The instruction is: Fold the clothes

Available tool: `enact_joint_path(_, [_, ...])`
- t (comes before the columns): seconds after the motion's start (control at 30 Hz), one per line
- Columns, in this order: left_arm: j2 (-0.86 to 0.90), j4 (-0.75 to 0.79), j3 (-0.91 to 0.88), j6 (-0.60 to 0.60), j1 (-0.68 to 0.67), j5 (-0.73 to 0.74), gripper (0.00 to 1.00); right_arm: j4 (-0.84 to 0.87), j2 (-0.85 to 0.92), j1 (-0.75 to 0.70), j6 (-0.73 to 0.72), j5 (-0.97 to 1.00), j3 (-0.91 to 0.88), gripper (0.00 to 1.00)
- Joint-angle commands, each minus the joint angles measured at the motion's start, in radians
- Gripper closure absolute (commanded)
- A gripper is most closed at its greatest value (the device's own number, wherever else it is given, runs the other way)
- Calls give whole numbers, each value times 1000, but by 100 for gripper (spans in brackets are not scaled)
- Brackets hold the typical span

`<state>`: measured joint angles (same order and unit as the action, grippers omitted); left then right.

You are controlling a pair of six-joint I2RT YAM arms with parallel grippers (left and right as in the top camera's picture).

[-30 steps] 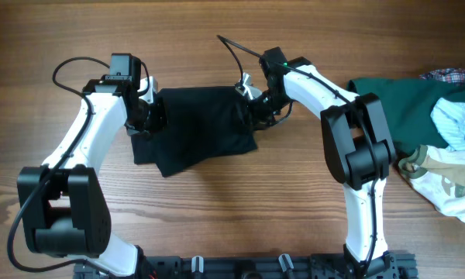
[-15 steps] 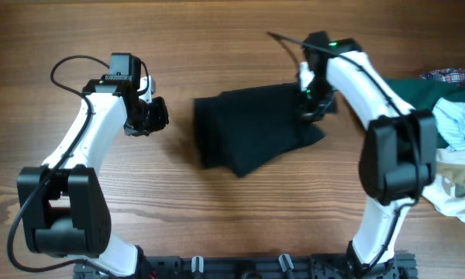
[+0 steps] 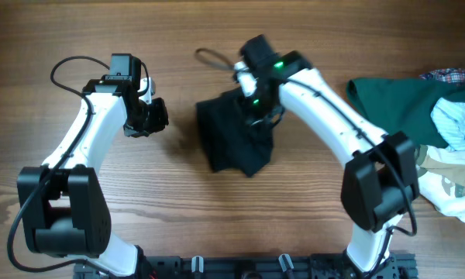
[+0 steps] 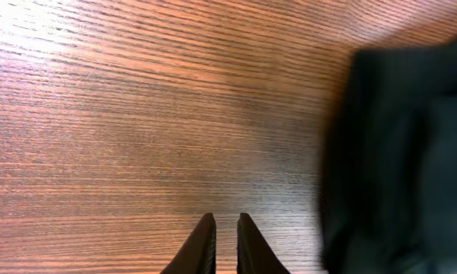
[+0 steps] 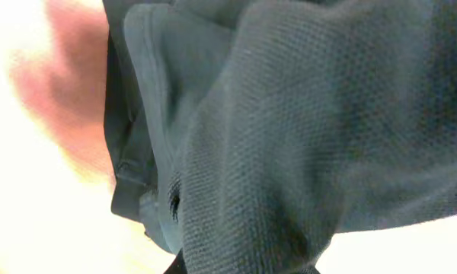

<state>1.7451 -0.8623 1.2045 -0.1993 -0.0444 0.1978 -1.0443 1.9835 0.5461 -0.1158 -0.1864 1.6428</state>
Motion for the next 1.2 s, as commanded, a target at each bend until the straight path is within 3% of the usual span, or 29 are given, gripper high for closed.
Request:
enact_joint_path(0.0, [4,-2,6,13,-4,-13,89,8,-24,64,-45,-2,20,95])
enact_joint_path(0.27, [4,-18,6,11,-4,-2,89,-10,-24,71,-44,102,22,96])
enact_joint_path(0.4, [4,-31,6,8,-4,101,92,-71,-24,-24,-41,240,49,96])
enact_joint_path(0.53, [4,14,6,-74,-12,297,91,-112,-24,-134,-41,273,68,96])
enact_joint_path(0.63, [4,63,6,-171,-58,359,92,-154,-24,-187,-50,279,75,96])
enact_joint_path(0.8, [4,142,6,-298,-225,358,93,-233,-24,-226,-103,352,102,96])
enact_joint_path(0.9, [4,163,6,-394,-308,272,95,-285,-24,-222,-105,348,148,96])
enact_joint_path(1.17, [14,175,5,-499,-327,208,93,-362,-27,-138,-59,249,225,96])
